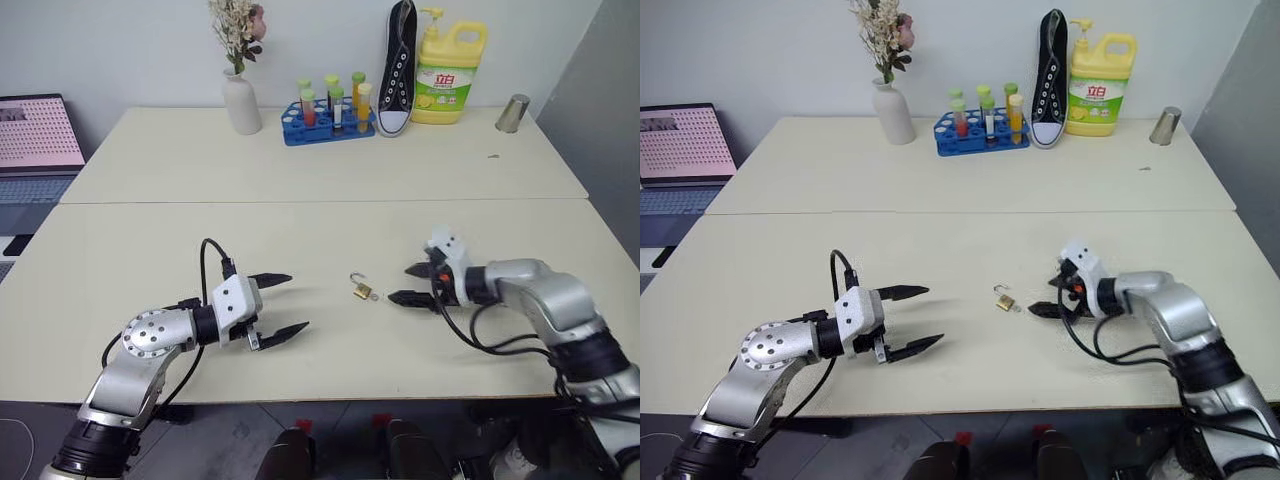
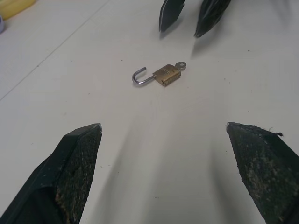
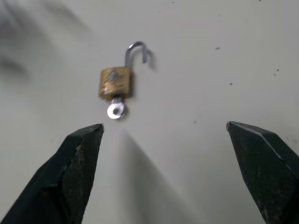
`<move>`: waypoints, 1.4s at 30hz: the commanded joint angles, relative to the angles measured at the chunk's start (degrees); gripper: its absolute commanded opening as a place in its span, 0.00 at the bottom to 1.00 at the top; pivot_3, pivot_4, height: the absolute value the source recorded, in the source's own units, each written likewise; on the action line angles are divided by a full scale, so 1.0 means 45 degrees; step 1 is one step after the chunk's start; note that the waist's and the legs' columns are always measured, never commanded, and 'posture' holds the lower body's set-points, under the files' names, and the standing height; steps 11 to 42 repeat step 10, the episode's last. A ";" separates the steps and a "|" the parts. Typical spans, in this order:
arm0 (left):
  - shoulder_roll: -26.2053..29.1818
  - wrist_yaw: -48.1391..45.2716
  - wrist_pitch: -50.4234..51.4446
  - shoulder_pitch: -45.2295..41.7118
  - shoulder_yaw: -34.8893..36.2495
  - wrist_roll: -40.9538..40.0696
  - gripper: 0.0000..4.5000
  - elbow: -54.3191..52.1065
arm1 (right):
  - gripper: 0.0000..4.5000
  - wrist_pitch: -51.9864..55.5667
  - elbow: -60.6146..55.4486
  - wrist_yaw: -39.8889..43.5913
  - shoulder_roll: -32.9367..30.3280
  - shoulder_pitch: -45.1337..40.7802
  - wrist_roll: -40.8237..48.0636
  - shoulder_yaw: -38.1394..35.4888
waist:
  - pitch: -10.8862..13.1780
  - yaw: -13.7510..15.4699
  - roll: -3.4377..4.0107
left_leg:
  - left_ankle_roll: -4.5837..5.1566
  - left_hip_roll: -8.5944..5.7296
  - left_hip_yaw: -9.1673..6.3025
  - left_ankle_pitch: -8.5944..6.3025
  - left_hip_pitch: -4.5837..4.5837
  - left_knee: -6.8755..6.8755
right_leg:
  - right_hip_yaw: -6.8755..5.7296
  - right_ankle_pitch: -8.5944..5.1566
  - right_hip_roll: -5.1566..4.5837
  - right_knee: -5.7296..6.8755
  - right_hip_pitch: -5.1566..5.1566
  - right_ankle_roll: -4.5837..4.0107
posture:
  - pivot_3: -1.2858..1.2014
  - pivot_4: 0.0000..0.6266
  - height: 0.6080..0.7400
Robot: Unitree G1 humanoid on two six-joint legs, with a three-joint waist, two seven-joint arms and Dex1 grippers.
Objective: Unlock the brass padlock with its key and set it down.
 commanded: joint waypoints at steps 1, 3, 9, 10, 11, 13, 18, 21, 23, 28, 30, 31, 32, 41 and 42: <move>0.0255 0.0160 0.0392 -0.0204 0.0055 0.0314 1.00 -0.0686 | 0.99 -0.0849 -0.2520 0.0038 -0.0468 0.1040 0.0126 -0.0787 | -0.0001 -0.0014 -0.0001 | 0.0000 -0.0001 -0.0003 0.0000 0.0001 0.0003 | -0.0003 0.0000 0.0008 0.0005 0.0001 0.0000 | 0.52 0.24 1.00; 0.0364 -0.0140 0.0599 -0.0265 0.0032 0.0177 1.00 -0.0710 | 0.99 -0.0897 -0.3429 -0.0118 -0.0671 0.1734 0.0151 -0.1018 | -0.0001 -0.0004 -0.0001 | 0.0000 -0.0002 0.0007 0.0000 0.0011 0.0003 | 0.0003 0.0000 0.0014 0.0010 0.0003 0.0000 | 0.52 0.24 1.00; 0.0466 -0.0909 0.0807 -0.0579 0.0115 -0.0264 1.00 -0.0479 | 0.99 -0.0851 -0.4576 -0.0263 -0.1036 0.2677 0.0205 -0.1385 | -0.0001 0.0032 -0.0002 | -0.0001 0.0001 0.0003 0.0001 0.0010 0.0019 | -0.0002 -0.0001 0.0014 0.0016 0.0012 0.0000 | 0.52 0.24 1.00; 0.0483 -0.1052 0.0768 -0.0628 0.0091 -0.0293 1.00 -0.0442 | 0.99 -0.0830 -0.4571 -0.0319 -0.0993 0.2694 0.0224 -0.1412 | -0.0001 0.0032 -0.0002 | -0.0001 0.0001 0.0005 0.0001 0.0012 0.0019 | -0.0001 -0.0001 0.0014 0.0016 0.0012 0.0000 | 0.52 0.24 1.00; 0.0483 -0.1052 0.0768 -0.0628 0.0091 -0.0293 1.00 -0.0442 | 0.99 -0.0830 -0.4571 -0.0319 -0.0993 0.2694 0.0224 -0.1412 | -0.0001 0.0032 -0.0002 | -0.0001 0.0001 0.0005 0.0001 0.0012 0.0019 | -0.0001 -0.0001 0.0014 0.0016 0.0012 0.0000 | 0.52 0.24 1.00; 0.0483 -0.1052 0.0768 -0.0628 0.0091 -0.0293 1.00 -0.0442 | 0.99 -0.0830 -0.4571 -0.0319 -0.0993 0.2694 0.0224 -0.1412 | -0.0001 0.0032 -0.0002 | -0.0001 0.0001 0.0005 0.0001 0.0012 0.0019 | -0.0001 -0.0001 0.0014 0.0016 0.0012 0.0000 | 0.52 0.24 1.00; 0.0483 -0.1052 0.0768 -0.0628 0.0091 -0.0293 1.00 -0.0442 | 0.99 -0.0830 -0.4571 -0.0319 -0.0993 0.2694 0.0224 -0.1412 | -0.0001 0.0032 -0.0002 | -0.0001 0.0001 0.0005 0.0001 0.0012 0.0019 | -0.0001 -0.0001 0.0014 0.0016 0.0012 0.0000 | 0.52 0.24 1.00; 0.0483 -0.1052 0.0768 -0.0628 0.0091 -0.0293 1.00 -0.0442 | 0.99 -0.0830 -0.4571 -0.0319 -0.0993 0.2694 0.0224 -0.1412 | -0.0001 0.0032 -0.0002 | -0.0001 0.0001 0.0005 0.0001 0.0012 0.0019 | -0.0001 -0.0001 0.0014 0.0016 0.0012 0.0000 | 0.52 0.24 1.00; 0.0483 -0.1052 0.0768 -0.0628 0.0091 -0.0293 1.00 -0.0442 | 0.99 -0.0830 -0.4571 -0.0319 -0.0993 0.2694 0.0224 -0.1412 | -0.0001 0.0032 -0.0002 | -0.0001 0.0001 0.0005 0.0001 0.0012 0.0019 | -0.0001 -0.0001 0.0014 0.0016 0.0012 0.0000 | 0.52 0.24 1.00; 0.0483 -0.1052 0.0768 -0.0628 0.0091 -0.0293 1.00 -0.0442 | 0.99 -0.0830 -0.4571 -0.0319 -0.0993 0.2694 0.0224 -0.1412 | -0.0001 0.0032 -0.0002 | -0.0001 0.0001 0.0005 0.0001 0.0012 0.0019 | -0.0001 -0.0001 0.0014 0.0016 0.0012 0.0000 | 0.52 0.24 1.00; 0.0483 -0.1052 0.0768 -0.0628 0.0091 -0.0293 1.00 -0.0442 | 0.99 -0.0830 -0.4571 -0.0319 -0.0993 0.2694 0.0224 -0.1412 | -0.0001 0.0032 -0.0002 | -0.0001 0.0001 0.0005 0.0001 0.0012 0.0019 | -0.0001 -0.0001 0.0014 0.0016 0.0012 0.0000 | 0.52 0.24 1.00; 0.0483 -0.1052 0.0768 -0.0628 0.0091 -0.0293 1.00 -0.0442 | 0.99 -0.0830 -0.4571 -0.0319 -0.0993 0.2694 0.0224 -0.1412 | -0.0001 0.0032 -0.0002 | -0.0001 0.0001 0.0005 0.0001 0.0012 0.0019 | -0.0001 -0.0001 0.0014 0.0016 0.0012 0.0000 | 0.52 0.24 1.00; 0.0483 -0.1052 0.0768 -0.0628 0.0091 -0.0293 1.00 -0.0442 | 0.99 -0.0830 -0.4571 -0.0319 -0.0993 0.2694 0.0224 -0.1412 | -0.0001 0.0032 -0.0002 | -0.0001 0.0001 0.0005 0.0001 0.0012 0.0019 | -0.0001 -0.0001 0.0014 0.0016 0.0012 0.0000 | 0.52 0.24 1.00; 0.0483 -0.1052 0.0768 -0.0628 0.0091 -0.0293 1.00 -0.0442 | 0.99 -0.0830 -0.4571 -0.0319 -0.0993 0.2694 0.0224 -0.1412 | -0.0001 0.0032 -0.0002 | -0.0001 0.0001 0.0005 0.0001 0.0012 0.0019 | -0.0001 -0.0001 0.0014 0.0016 0.0012 0.0000 | 0.52 0.24 1.00; 0.0483 -0.1052 0.0768 -0.0628 0.0091 -0.0293 1.00 -0.0442 | 0.99 -0.0830 -0.4571 -0.0319 -0.0993 0.2694 0.0224 -0.1412 | -0.0001 0.0032 -0.0002 | -0.0001 0.0001 0.0005 0.0001 0.0012 0.0019 | -0.0001 -0.0001 0.0014 0.0016 0.0012 0.0000 | 0.52 0.24 1.00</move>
